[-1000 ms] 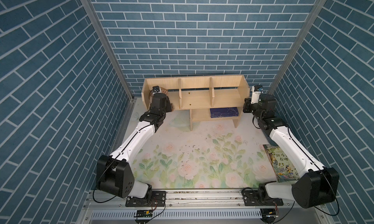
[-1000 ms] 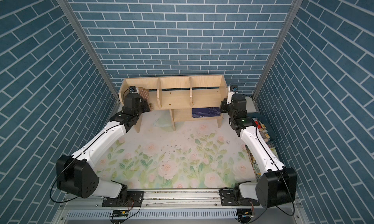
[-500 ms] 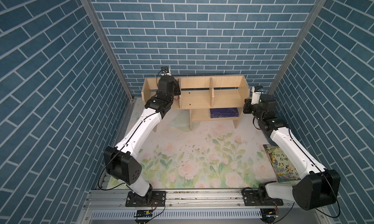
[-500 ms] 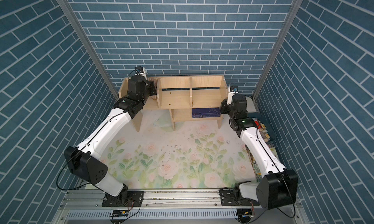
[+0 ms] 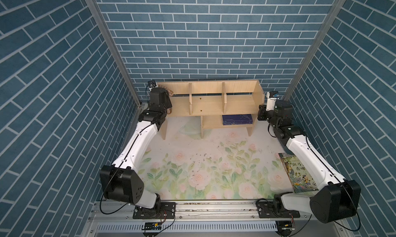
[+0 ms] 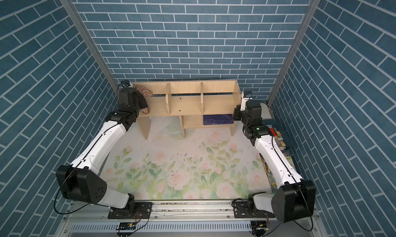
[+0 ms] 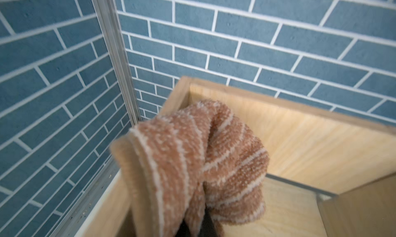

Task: Wipe the bookshelf clean with a cloth
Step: Wipe the dust from the shelf.

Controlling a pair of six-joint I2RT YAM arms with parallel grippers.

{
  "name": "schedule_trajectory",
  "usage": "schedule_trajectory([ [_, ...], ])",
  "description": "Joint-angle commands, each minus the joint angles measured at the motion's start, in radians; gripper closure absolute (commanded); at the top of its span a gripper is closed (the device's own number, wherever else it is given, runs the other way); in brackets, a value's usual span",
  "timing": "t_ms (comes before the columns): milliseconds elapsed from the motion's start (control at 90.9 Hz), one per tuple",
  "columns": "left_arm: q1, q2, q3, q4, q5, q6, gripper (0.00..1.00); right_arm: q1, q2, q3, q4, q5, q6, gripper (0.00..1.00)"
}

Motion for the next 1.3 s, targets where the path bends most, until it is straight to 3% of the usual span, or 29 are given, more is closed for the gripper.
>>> schedule_trajectory([
  [0, -0.036, -0.049, -0.052, 0.024, 0.030, -0.012, 1.00, 0.028, -0.008, -0.022, -0.042, -0.121, 0.073, 1.00],
  [209, -0.103, -0.062, -0.176, 0.095, 0.081, -0.023, 1.00, 0.028, -0.022, -0.030, -0.043, -0.117, 0.074, 1.00],
  [330, -0.110, -0.035, -0.157, 0.131, 0.156, -0.041, 1.00, 0.028, -0.029, -0.035, -0.045, -0.121, 0.077, 1.00],
  [418, -0.110, -0.002, -0.067, 0.111, 0.163, -0.031, 1.00, 0.028, -0.034, -0.038, -0.050, -0.121, 0.077, 1.00],
  [539, -0.102, 0.051, 0.115, 0.030, 0.018, 0.003, 1.00, 0.028, -0.039, -0.037, -0.056, -0.121, 0.077, 1.00],
  [616, -0.074, 0.083, 0.225, -0.005, -0.014, 0.009, 1.00, 0.028, -0.040, -0.034, -0.055, -0.121, 0.077, 1.00],
  [737, -0.048, 0.131, 0.372, -0.027, 0.009, 0.025, 1.00, 0.028, -0.039, -0.035, -0.049, -0.121, 0.075, 1.00],
  [902, -0.051, 0.180, 0.459, -0.014, 0.135, 0.019, 1.00, 0.028, -0.035, -0.047, -0.037, -0.121, 0.077, 1.00],
  [1133, -0.123, 0.234, 0.424, 0.027, 0.314, 0.050, 1.00, 0.028, -0.045, -0.059, -0.041, -0.121, 0.073, 1.00],
  [1287, -0.143, 0.198, 0.330, 0.037, 0.310, 0.028, 1.00, 0.028, -0.052, -0.062, -0.048, -0.122, 0.070, 1.00],
])
